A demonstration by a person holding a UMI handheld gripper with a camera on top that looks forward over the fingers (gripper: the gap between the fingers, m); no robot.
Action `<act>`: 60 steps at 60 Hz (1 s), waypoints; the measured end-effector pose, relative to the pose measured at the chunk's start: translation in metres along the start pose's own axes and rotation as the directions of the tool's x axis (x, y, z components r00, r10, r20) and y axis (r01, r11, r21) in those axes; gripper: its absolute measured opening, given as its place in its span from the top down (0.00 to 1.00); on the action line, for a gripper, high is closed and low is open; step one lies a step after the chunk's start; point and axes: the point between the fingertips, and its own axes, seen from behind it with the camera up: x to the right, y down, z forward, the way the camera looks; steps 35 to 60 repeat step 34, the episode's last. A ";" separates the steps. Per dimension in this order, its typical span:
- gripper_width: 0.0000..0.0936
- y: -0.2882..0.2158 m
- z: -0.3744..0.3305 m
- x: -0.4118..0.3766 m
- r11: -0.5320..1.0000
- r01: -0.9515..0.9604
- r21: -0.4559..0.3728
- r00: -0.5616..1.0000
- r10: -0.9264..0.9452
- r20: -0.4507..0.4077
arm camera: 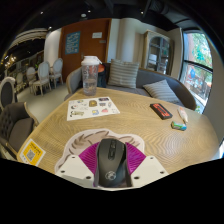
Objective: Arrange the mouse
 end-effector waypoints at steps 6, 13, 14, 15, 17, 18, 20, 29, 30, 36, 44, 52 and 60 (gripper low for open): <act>0.58 0.022 0.011 0.002 0.997 0.047 -0.053 0.998 -0.049 -0.039; 0.47 0.020 0.009 -0.001 0.997 0.052 -0.048 0.999 -0.053 -0.014; 0.46 0.020 0.008 -0.002 0.998 0.048 -0.047 0.999 -0.048 -0.004; 0.43 0.020 0.006 -0.003 0.998 0.044 -0.045 0.999 -0.043 0.014; 0.31 0.018 0.002 -0.008 0.999 0.035 -0.031 0.998 -0.033 0.046; 0.23 0.017 -0.001 -0.010 0.999 0.029 -0.022 0.998 -0.027 0.058; 0.11 0.015 -0.008 -0.010 1.000 0.018 -0.006 0.997 -0.017 0.075; 0.08 0.015 -0.063 0.002 0.996 -0.011 0.084 0.992 0.001 0.124; 0.08 0.015 -0.070 0.003 0.996 -0.014 0.093 0.992 0.002 0.129; 0.08 0.022 -0.106 0.013 0.990 -0.025 0.142 0.988 0.003 0.152; 0.08 0.022 -0.106 0.013 0.990 -0.025 0.142 0.988 0.003 0.152; 0.08 0.022 -0.106 0.013 0.990 -0.025 0.142 0.988 0.003 0.152; 0.08 0.022 -0.106 0.013 0.990 -0.025 0.142 0.988 0.003 0.152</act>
